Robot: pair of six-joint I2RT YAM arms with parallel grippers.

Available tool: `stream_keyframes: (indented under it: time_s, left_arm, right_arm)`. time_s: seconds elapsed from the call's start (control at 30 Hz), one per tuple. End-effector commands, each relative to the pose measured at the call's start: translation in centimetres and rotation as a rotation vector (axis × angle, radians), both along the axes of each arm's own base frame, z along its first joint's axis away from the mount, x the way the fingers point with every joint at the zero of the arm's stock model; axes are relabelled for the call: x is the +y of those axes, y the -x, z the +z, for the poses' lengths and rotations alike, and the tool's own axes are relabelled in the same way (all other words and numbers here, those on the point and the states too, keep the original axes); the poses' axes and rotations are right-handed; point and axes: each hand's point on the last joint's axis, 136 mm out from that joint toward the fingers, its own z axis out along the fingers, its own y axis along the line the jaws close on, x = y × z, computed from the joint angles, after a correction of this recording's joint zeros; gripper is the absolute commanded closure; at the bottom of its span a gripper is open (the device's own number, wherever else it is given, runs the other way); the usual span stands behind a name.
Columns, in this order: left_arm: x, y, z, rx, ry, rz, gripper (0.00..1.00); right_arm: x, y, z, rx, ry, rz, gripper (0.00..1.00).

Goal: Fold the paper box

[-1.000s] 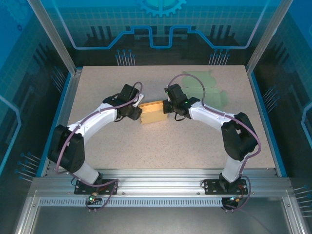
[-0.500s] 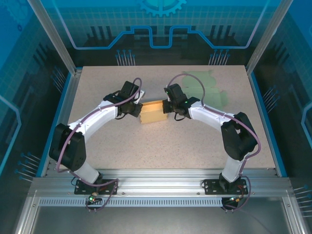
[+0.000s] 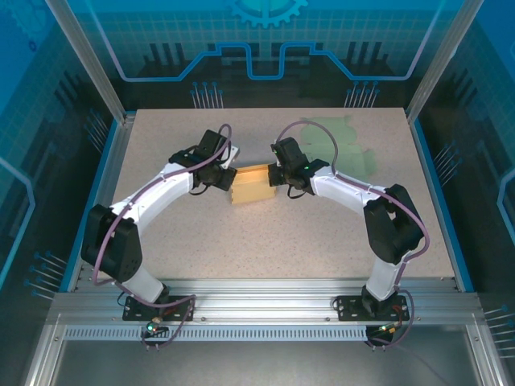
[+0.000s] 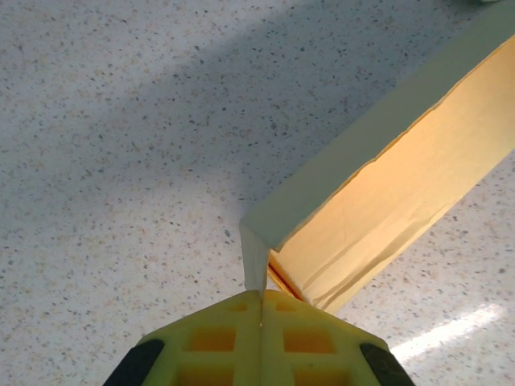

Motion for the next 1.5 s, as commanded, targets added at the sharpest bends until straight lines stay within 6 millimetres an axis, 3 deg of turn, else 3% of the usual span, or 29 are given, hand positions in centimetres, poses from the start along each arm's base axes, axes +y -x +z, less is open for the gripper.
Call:
stream_keyframes:
  time_s: [0.0, 0.57, 0.6, 0.63, 1.3, 1.47]
  left_arm:
    - [-1.0, 0.1, 1.7, 0.022, 0.123, 0.017, 0.99]
    - [-1.6, 0.4, 2.5, 0.103, 0.423, 0.102, 0.99]
    - [-1.5, 0.3, 2.5, 0.109, 0.443, 0.116, 0.92]
    - [-1.3, 0.1, 2.6, 0.111, 0.473, 0.128, 0.91]
    - [-0.3, -1.1, 4.0, 0.147, 0.796, 0.22, 0.99]
    - [0.0, -0.9, 3.3, 0.159, 0.778, 0.232, 0.99]
  right_arm:
    - [-0.5, 2.5, -3.9, 0.127, 0.101, 0.024, 0.97]
    - [0.0, 3.0, -4.9, 0.121, 0.167, 0.041, 0.98]
    - [0.0, 3.0, -4.9, 0.12, 0.168, 0.041, 0.98]
    - [-0.1, 3.0, -5.0, 0.121, 0.173, 0.041, 0.98]
    - [0.0, 3.3, -6.0, 0.119, 0.235, 0.044, 0.98]
    - [0.1, 3.4, -5.9, 0.116, 0.242, 0.049, 0.98]
